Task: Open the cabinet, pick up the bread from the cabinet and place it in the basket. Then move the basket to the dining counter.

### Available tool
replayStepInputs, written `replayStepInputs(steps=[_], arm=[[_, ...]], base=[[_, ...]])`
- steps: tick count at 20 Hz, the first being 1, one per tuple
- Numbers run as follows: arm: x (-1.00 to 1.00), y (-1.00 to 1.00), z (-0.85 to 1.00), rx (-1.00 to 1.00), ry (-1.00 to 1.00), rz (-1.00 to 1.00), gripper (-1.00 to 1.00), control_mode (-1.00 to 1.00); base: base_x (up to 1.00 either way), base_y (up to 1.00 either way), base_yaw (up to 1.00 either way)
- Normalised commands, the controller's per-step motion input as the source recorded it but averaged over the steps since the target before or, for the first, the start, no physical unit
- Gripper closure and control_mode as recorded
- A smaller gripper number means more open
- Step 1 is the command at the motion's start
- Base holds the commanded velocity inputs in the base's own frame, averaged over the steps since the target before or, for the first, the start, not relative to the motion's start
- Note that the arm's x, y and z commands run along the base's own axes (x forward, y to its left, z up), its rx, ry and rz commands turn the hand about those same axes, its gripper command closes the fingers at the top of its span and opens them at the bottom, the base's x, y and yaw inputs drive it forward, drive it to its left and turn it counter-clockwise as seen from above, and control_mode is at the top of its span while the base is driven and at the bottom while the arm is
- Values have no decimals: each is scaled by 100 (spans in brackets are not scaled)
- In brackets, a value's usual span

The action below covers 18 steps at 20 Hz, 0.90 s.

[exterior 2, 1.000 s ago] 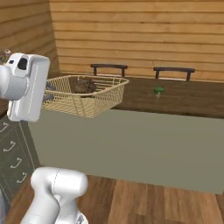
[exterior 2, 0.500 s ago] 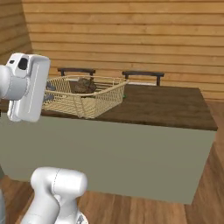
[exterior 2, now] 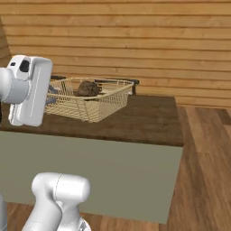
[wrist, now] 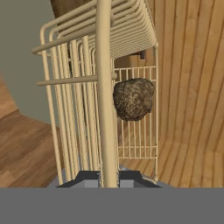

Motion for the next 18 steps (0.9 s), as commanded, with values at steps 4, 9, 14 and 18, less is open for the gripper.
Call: replayStepInputs(steps=[4,9,14,18], arm=[[0,0,0,0,0,0,100,100],[0,0,0,0,0,0,100,100],[0,0,0,0,0,0,100,100],[0,0,0,0,0,0,100,100]], base=[[57,-52,0],[54,-48,0],[55,-29,0],[56,-24,0]])
